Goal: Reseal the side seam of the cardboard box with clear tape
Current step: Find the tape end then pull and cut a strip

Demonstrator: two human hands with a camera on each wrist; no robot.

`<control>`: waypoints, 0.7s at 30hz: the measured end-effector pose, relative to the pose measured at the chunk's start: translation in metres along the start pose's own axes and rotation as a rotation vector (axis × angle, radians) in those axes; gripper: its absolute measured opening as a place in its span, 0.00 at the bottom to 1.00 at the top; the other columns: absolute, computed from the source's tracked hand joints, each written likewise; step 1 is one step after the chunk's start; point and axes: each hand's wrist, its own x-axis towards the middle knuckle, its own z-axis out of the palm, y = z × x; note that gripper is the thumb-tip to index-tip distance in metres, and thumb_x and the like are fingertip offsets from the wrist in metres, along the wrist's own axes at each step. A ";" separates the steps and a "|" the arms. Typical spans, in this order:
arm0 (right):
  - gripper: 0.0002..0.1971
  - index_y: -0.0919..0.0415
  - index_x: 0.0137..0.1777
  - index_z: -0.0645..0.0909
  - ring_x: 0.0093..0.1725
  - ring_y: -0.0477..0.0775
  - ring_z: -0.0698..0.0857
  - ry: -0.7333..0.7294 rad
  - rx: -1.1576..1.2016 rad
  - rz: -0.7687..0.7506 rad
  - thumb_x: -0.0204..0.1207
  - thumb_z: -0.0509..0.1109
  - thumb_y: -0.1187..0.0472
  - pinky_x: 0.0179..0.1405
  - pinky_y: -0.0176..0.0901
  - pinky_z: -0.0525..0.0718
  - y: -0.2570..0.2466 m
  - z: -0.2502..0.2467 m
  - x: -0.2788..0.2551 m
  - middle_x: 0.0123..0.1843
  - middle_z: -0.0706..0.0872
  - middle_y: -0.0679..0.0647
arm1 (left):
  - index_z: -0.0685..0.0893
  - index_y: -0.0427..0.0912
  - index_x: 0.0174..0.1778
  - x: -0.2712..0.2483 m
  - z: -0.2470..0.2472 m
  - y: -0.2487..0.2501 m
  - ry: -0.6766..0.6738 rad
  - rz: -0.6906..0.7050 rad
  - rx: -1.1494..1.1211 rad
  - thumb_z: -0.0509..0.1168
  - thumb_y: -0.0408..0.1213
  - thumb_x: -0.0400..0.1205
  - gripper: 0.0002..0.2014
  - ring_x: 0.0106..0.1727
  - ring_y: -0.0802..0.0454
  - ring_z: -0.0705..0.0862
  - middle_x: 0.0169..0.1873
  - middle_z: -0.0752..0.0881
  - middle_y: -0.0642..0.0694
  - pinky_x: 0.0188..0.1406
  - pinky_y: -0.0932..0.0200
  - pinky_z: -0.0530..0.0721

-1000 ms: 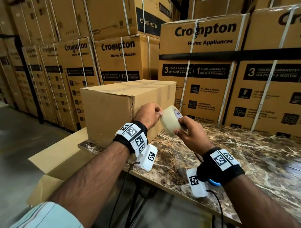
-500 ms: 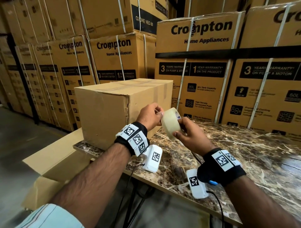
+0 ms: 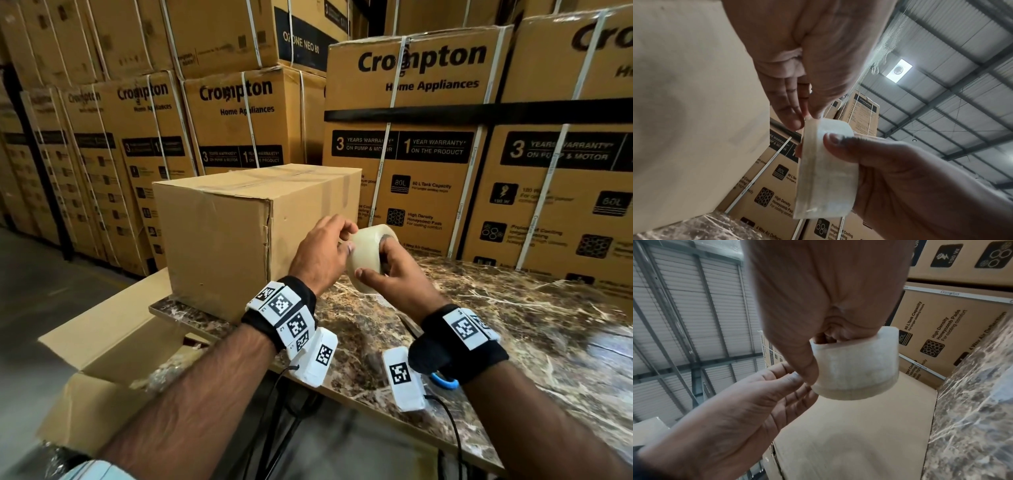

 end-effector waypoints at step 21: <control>0.19 0.61 0.62 0.73 0.58 0.53 0.84 0.016 -0.104 -0.099 0.74 0.75 0.67 0.52 0.45 0.89 0.000 0.020 0.012 0.58 0.83 0.54 | 0.78 0.48 0.62 -0.001 -0.009 -0.012 0.004 -0.028 0.066 0.61 0.30 0.83 0.13 0.52 0.56 0.80 0.56 0.79 0.52 0.49 0.64 0.77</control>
